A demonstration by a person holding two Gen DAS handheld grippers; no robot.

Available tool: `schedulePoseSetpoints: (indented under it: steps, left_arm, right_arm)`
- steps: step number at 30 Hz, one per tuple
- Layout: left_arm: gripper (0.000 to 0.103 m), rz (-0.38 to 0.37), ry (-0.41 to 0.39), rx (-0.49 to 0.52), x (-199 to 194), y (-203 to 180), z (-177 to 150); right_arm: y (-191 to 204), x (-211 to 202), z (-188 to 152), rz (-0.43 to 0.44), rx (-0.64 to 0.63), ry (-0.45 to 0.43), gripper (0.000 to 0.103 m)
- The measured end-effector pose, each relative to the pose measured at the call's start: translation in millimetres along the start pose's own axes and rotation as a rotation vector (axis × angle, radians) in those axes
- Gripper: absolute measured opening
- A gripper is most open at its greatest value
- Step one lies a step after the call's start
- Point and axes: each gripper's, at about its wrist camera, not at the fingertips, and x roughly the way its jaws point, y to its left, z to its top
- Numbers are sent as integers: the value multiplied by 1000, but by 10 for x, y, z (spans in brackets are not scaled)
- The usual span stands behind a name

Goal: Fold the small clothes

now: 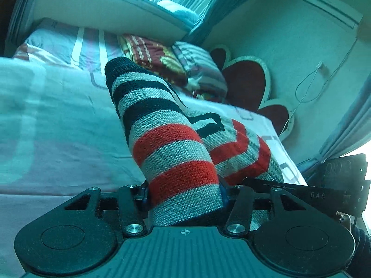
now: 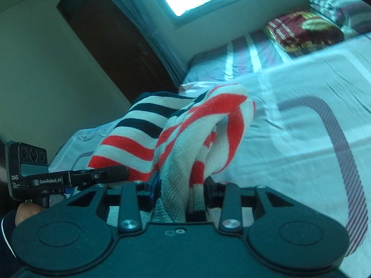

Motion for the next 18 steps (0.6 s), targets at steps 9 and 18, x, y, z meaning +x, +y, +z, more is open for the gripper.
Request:
schedulePoseSetpoints:
  steps: [9,18]
  left_arm:
    - [52,73,-64,-19,-1024,373,-5]
    - [52,198,-108,-76,-1978,986,-225]
  right_arm:
    - [885,294,8,79,-99,13,36]
    - [1688,957,-182,192,-130,90,36]
